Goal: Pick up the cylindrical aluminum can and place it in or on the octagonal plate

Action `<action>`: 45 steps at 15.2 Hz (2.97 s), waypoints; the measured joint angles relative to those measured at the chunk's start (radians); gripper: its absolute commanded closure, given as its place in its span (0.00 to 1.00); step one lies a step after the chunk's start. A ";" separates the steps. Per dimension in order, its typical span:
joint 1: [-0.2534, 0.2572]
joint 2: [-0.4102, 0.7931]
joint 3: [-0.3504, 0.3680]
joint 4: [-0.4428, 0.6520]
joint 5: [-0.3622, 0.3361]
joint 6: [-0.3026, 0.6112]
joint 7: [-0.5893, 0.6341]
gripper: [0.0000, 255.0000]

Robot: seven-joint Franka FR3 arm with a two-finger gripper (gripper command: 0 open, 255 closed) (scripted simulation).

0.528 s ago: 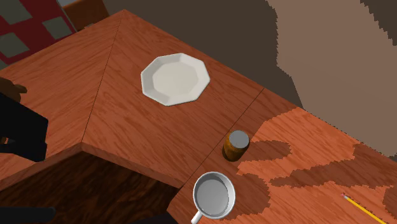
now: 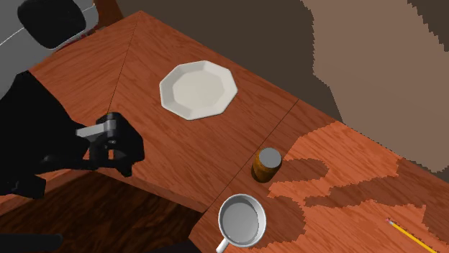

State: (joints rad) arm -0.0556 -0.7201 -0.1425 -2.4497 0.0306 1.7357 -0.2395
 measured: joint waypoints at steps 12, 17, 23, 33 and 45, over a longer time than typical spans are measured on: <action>-0.073 0.208 -0.214 -0.045 -0.149 0.251 -0.282 0.00; -0.083 0.354 -0.307 -0.002 -0.166 0.361 -0.407 0.00; -0.087 0.557 -0.412 0.087 -0.123 0.477 -0.579 0.00; -0.092 0.727 -0.453 0.100 -0.026 0.618 -0.705 0.00; -0.092 0.735 -0.452 0.099 -0.018 0.628 -0.709 1.00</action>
State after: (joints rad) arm -0.1472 0.0152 -0.5947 -2.3503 0.0126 2.3636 -0.9490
